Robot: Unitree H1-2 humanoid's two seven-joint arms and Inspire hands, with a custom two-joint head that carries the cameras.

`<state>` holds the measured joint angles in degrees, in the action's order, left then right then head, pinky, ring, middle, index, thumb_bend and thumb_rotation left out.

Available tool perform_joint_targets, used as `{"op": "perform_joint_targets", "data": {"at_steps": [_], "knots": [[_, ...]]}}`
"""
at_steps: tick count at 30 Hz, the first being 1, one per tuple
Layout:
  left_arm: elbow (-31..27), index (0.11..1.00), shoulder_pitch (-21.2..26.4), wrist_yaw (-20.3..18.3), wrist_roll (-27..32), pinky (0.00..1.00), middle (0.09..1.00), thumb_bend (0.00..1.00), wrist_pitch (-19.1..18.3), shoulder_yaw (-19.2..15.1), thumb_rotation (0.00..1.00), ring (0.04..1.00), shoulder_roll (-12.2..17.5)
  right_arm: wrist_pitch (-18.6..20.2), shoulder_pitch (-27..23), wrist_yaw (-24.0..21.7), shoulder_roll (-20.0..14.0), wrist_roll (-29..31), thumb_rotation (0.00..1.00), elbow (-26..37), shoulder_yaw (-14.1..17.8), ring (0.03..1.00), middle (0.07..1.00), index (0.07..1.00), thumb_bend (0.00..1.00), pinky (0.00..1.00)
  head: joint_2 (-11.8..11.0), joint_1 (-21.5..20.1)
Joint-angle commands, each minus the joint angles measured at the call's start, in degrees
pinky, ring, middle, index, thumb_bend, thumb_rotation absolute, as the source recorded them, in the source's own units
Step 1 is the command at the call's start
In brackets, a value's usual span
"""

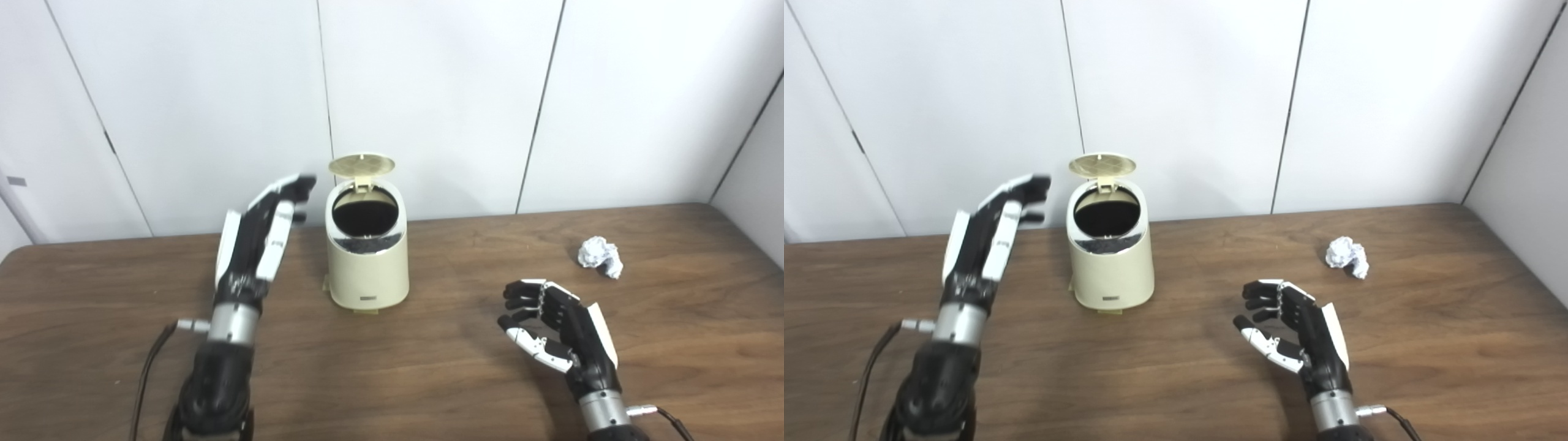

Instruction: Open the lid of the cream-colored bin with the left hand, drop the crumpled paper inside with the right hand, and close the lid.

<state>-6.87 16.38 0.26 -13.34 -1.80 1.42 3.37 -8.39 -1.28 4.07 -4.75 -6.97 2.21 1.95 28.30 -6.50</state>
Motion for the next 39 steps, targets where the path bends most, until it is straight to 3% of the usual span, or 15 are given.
{"op": "perform_joint_targets", "data": {"at_steps": [1, 5, 9, 12, 14, 17, 20, 22, 29, 34, 39], "knots": [[-3.2, 0.769, 0.7, 1.11, -0.74, 0.68, 0.785, 0.19, 3.4, 0.05, 0.89, 0.78, 0.57, -0.12, -0.1, 1.25, 0.6, -0.21, 0.15, 1.96, 0.8, 0.615, 0.628, 0.602, 0.29, 0.52, 0.03, -0.04], [-3.9, 0.762, -2.84, 1.39, -1.19, 0.68, 0.785, 0.21, 4.54, 0.22, 0.9, 0.776, 0.54, 0.8, -2.09, 3.24, -0.81, -4.02, 0.12, 3.44, 2.69, 0.59, 0.608, 0.593, 0.32, 0.51, 0.04, 0.15], [-4.75, 0.766, -5.34, 1.31, -0.93, 0.69, 0.79, 0.22, 5.19, 0.27, 0.89, 0.784, 0.79, -1.1, -4.9, 5.12, -5.46, -12.83, 0.05, 2.99, 3.03, 0.539, 0.575, 0.587, 0.34, 0.46, 0.12, -0.21], [-5.12, 0.767, -6.59, 1.39, -1.6, 0.69, 0.79, 0.25, 5.8, 0.33, 0.89, 0.787, 1.31, 1.73, -6.79, 4.68, -8.71, -17.1, 0.07, 4.34, 3.15, 0.533, 0.578, 0.615, 0.47, 0.43, 0.13, -0.58], [-5.27, 0.771, -7.37, 1.34, -1.45, 0.69, 0.793, 0.28, 6.23, 0.29, 0.89, 0.789, 1.5, 4.77, -8.01, 3.52, -11.04, -19.85, 0.07, 5.26, 2.98, 0.586, 0.63, 0.647, 0.57, 0.47, 0.17, -0.84], [-5.22, 0.78, -8.79, 1.45, -1.04, 0.7, 0.804, 0.32, 7.19, 0.11, 0.89, 0.8, 2.0, 7.51, -11.02, 0.96, -15.44, -22.07, 0.08, 4.11, 2.68, 0.67, 0.703, 0.693, 0.75, 0.58, 0.17, -1.2], [-5.23, 0.782, -10.08, 1.49, -0.38, 0.71, 0.806, 0.33, 7.85, -0.2, 0.89, 0.801, 2.29, 10.46, -13.99, -2.22, -19.63, -26.05, 0.17, 3.5, 1.32, 0.703, 0.739, 0.723, 0.84, 0.61, 0.22, -1.44], [-5.3, 0.787, -10.95, 1.17, 0.71, 0.73, 0.811, 0.34, 7.76, -0.51, 0.89, 0.806, 2.43, 14.27, -15.99, -5.93, -22.16, -28.18, 0.25, 4.4, 0.35, 0.729, 0.768, 0.751, 0.86, 0.63, 0.2, -1.4], [-4.22, 0.796, -12.85, 1.34, 1.95, 0.76, 0.816, 0.34, 9.4, -0.96, 0.9, 0.814, 3.0, 21.39, -22.58, -14.56, -28.61, -33.34, 0.22, 2.37, -3.45, 0.774, 0.818, 0.796, 0.94, 0.63, -0.25, -1.43], [-3.9, 0.788, -13.19, 2.42, 0.47, 0.73, 0.81, 0.35, 9.8, -1.22, 0.92, 0.807, 2.7, 24.27, -27.61, -20.55, -32.01, -36.03, 0.22, -3.14, -7.29, 0.823, 0.861, 0.824, 0.97, 0.66, -0.34, -1.46], [-3.83, 0.79, -13.79, 2.78, -0.08, 0.73, 0.813, 0.36, 9.95, -1.26, 0.94, 0.808, 2.62, 25.79, -31.02, -23.48, -33.48, -37.01, 0.18, -8.53, -10.19, 0.848, 0.886, 0.842, 0.96, 0.67, -0.06, -1.4]]}}
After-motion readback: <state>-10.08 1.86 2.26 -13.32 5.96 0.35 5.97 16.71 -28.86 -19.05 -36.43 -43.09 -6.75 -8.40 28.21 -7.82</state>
